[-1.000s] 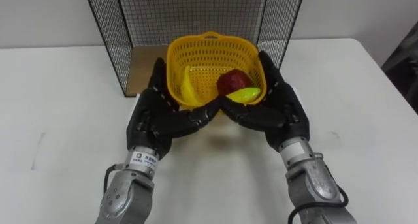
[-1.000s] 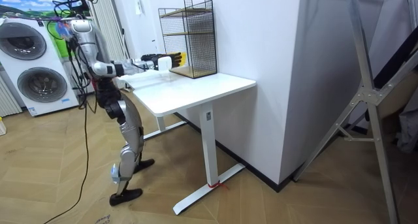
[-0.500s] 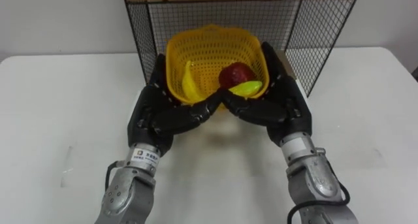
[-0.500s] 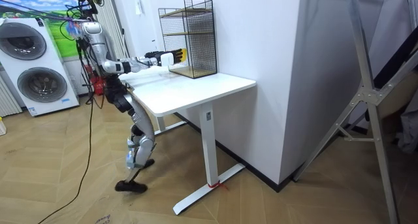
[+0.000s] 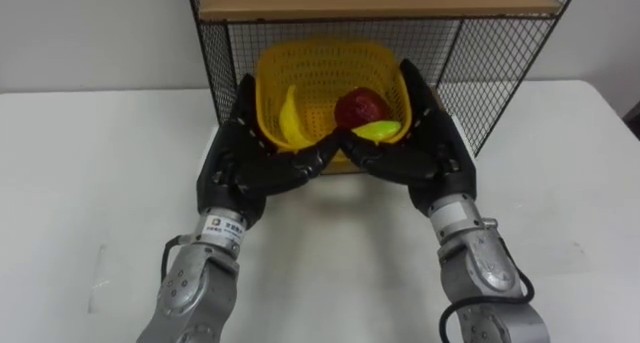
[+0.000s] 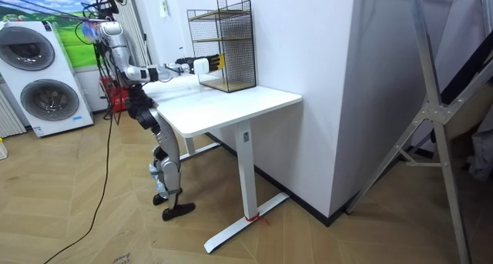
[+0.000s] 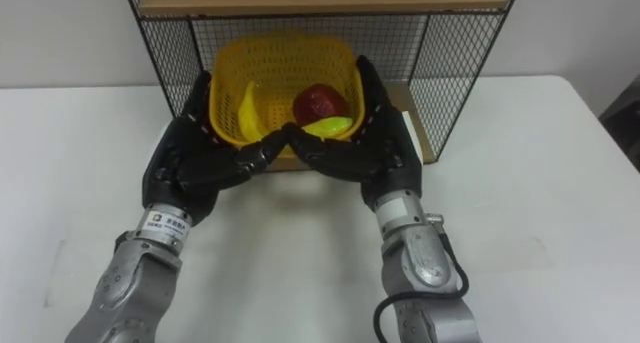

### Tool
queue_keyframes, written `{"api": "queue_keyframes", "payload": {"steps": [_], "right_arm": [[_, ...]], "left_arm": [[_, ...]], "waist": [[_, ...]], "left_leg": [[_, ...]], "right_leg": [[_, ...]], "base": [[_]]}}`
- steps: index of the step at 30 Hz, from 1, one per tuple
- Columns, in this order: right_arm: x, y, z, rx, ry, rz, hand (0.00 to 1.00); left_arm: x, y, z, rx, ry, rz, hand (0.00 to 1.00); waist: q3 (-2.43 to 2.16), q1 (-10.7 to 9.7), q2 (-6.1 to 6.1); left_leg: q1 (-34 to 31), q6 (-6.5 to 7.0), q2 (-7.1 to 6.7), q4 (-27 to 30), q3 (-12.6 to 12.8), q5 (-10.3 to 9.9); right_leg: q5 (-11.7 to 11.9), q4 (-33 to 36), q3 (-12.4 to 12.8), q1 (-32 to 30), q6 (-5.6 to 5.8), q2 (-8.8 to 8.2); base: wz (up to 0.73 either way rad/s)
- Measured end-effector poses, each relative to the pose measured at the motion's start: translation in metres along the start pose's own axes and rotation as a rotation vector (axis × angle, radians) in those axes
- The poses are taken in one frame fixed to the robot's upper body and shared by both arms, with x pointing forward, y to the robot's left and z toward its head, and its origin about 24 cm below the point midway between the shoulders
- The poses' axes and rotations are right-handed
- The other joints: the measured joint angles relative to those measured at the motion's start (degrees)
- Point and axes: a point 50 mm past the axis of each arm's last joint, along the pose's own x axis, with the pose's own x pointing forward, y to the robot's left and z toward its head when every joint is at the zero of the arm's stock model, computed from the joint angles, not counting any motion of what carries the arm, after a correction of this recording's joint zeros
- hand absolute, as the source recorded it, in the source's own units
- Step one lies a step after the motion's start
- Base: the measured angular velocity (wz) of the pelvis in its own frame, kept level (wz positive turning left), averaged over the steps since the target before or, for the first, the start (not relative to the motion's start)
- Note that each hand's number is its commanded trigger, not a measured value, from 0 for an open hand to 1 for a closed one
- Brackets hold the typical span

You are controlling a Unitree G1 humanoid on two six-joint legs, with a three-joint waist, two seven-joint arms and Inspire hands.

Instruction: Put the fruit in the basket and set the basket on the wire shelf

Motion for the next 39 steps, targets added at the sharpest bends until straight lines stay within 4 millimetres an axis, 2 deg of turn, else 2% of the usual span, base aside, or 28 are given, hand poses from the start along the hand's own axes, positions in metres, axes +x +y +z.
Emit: {"api": "queue_keyframes", "payload": {"steps": [2, 8, 16, 21, 24, 26, 29, 32, 39], "right_arm": [[0.000, 0.000, 0.000, -0.003, 0.001, -0.005, 0.00], [0.000, -0.001, 0.000, -0.001, 0.001, -0.033, 0.00], [0.000, -0.002, -0.003, -0.009, 0.022, -0.065, 0.00], [0.003, -0.005, -0.004, -0.015, 0.046, -0.080, 0.00], [0.015, -0.005, -0.008, -0.030, 0.089, -0.076, 0.00], [0.031, -0.005, 0.000, -0.057, 0.098, -0.068, 0.00], [0.051, -0.006, 0.010, -0.069, 0.095, -0.070, 0.00], [0.066, -0.010, 0.010, -0.073, 0.148, -0.093, 0.00], [0.089, -0.016, 0.016, -0.070, 0.207, -0.139, 0.00]], "left_arm": [[0.001, 0.001, 0.001, 0.011, 0.002, -0.005, 0.00], [0.002, 0.000, 0.002, 0.037, 0.005, -0.020, 0.00], [0.005, 0.001, 0.001, 0.048, 0.041, -0.019, 0.00], [0.012, 0.005, 0.000, 0.086, 0.068, -0.005, 0.00], [0.023, 0.008, 0.004, 0.105, 0.070, 0.019, 0.00], [0.035, 0.010, 0.011, 0.117, 0.071, 0.037, 0.00], [0.049, 0.006, 0.014, 0.125, 0.082, 0.044, 0.00], [0.066, 0.011, 0.013, 0.134, 0.135, 0.094, 0.00], [0.089, 0.019, 0.017, 0.154, 0.206, 0.167, 0.00]], "waist": [[-0.34, 0.00, 0.23], [-0.48, -0.12, 0.73], [-0.31, -0.17, 1.08], [0.04, -0.12, 1.47], [0.28, 0.00, 1.14], [0.54, 0.13, 0.58], [0.55, 0.21, 0.24], [0.49, 0.66, 0.08], [0.36, 1.28, -0.07]], "left_leg": [[0.89, -0.22, 0.42, -0.77, 0.15, 0.37], [1.80, -0.65, 0.99, -1.49, 0.23, 0.73], [1.80, -0.95, 1.39, -1.75, 0.30, 0.89], [1.87, -1.08, 1.41, -1.79, -0.13, 1.00], [2.63, -1.26, 1.35, -2.91, -0.23, 1.54], [2.67, -1.54, 1.47, -3.18, -0.24, 1.76], [2.90, -1.67, 1.48, -3.91, -0.75, 2.32], [3.48, -1.73, 1.46, -4.71, -0.68, 2.76], [3.44, -1.82, 1.56, -4.86, -0.43, 2.82]], "right_leg": [[1.07, -1.54, -0.13, 1.17, -0.20, 0.54], [2.25, -4.14, -0.14, 2.87, -0.59, 1.34], [2.79, -5.09, -0.10, 3.22, -0.88, 1.83], [2.83, -5.38, -0.38, 3.57, -0.92, 1.88], [3.12, -6.03, -0.58, 4.12, -1.10, 1.91], [3.28, -6.23, -0.80, 4.07, -1.35, 2.03], [3.86, -7.78, -1.79, 4.87, -1.56, 2.06], [4.23, -8.11, -1.61, 5.14, -1.61, 2.12], [4.28, -8.12, -1.62, 4.95, -1.69, 2.21]], "base": [[-0.05], [-0.02], [0.00], [0.03], [0.02], [0.00], [0.10], [-0.01], [-0.02]]}}
